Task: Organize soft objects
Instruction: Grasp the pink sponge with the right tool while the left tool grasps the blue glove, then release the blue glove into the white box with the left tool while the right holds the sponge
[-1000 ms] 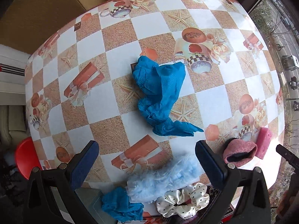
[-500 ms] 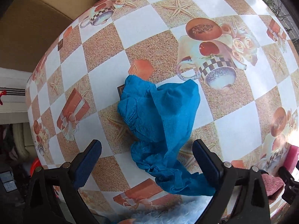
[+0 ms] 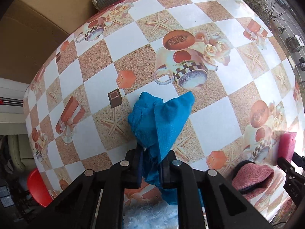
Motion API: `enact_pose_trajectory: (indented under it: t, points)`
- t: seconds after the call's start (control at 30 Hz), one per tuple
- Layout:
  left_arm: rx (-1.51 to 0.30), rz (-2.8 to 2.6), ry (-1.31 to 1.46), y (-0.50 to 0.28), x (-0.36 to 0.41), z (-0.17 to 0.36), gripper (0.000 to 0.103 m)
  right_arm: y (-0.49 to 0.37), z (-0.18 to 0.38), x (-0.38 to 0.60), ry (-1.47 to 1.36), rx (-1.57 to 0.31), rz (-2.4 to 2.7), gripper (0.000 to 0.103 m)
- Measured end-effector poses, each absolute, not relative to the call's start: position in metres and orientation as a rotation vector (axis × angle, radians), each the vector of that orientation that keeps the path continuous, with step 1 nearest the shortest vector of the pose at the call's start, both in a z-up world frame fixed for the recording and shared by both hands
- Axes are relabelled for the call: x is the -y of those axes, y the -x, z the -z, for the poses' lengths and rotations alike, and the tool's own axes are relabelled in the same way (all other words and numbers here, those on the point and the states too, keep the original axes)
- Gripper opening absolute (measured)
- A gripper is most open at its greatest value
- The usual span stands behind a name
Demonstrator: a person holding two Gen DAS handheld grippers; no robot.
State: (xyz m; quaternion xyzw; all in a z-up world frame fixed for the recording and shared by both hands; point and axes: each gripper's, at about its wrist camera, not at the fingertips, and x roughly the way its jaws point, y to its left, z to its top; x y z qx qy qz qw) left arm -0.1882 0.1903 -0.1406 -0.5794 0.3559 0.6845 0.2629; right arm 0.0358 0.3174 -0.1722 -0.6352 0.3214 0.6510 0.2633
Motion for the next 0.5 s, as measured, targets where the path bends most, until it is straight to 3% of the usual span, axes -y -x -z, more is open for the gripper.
enact_pose_trajectory:
  t: [0.5]
  points:
    - [-0.819, -1.947, 1.429, 0.092, -0.108, 0.021, 0.014, -0.100, 0.077, -0.311, 1.524, -1.071, -2.005, 0.048]
